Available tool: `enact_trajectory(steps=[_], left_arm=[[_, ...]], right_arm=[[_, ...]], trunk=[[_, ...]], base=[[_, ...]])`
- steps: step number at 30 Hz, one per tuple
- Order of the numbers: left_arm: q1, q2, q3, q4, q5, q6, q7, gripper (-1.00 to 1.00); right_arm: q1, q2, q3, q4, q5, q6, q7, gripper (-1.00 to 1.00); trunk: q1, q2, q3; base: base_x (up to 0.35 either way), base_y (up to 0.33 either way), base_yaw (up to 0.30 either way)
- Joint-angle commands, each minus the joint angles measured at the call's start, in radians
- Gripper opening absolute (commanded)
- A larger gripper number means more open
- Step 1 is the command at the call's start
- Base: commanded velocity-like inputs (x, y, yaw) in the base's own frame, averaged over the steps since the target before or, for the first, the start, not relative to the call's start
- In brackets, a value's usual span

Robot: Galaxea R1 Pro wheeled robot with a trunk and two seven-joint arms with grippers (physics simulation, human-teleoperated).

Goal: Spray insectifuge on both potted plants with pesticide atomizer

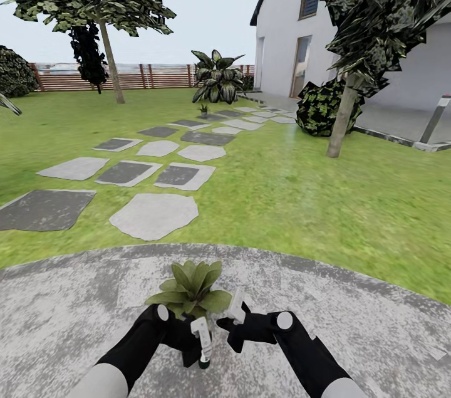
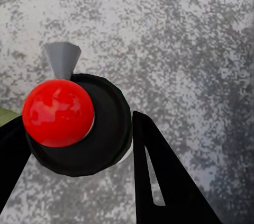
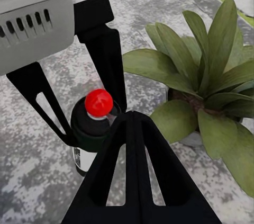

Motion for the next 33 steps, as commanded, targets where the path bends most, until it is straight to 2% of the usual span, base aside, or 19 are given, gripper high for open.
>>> enact_trajectory(steps=[1,9,24,33], left_arm=[[0.0,0.0,0.0,-0.002,0.0,0.01,-0.005,-1.0],[0.0,-0.002,0.001,-0.001,0.007,0.01,-0.01,-1.0],[-0.017,-0.027,0.002,-0.003,0.009,0.009,-0.016,-1.0],[-0.021,-0.03,0.002,-0.003,0.009,0.009,-0.032,-1.0]], right_arm=[[0.0,0.0,-0.001,-0.001,0.01,-0.008,0.002,-1.0],[0.0,0.0,-0.001,0.0,0.01,-0.009,0.002,-1.0],[0.0,-0.001,-0.001,0.002,0.011,-0.009,0.002,-1.0],[0.0,-0.003,-0.001,0.004,0.012,-0.01,0.002,-1.0]], trunk=[[0.0,0.0,-0.001],[0.0,0.0,-0.001],[0.0,0.0,-0.001],[0.0,0.0,-0.001]], base=[[0.0,0.0,0.0],[0.0,0.0,0.0],[0.0,0.0,0.0],[0.0,0.0,0.0]])
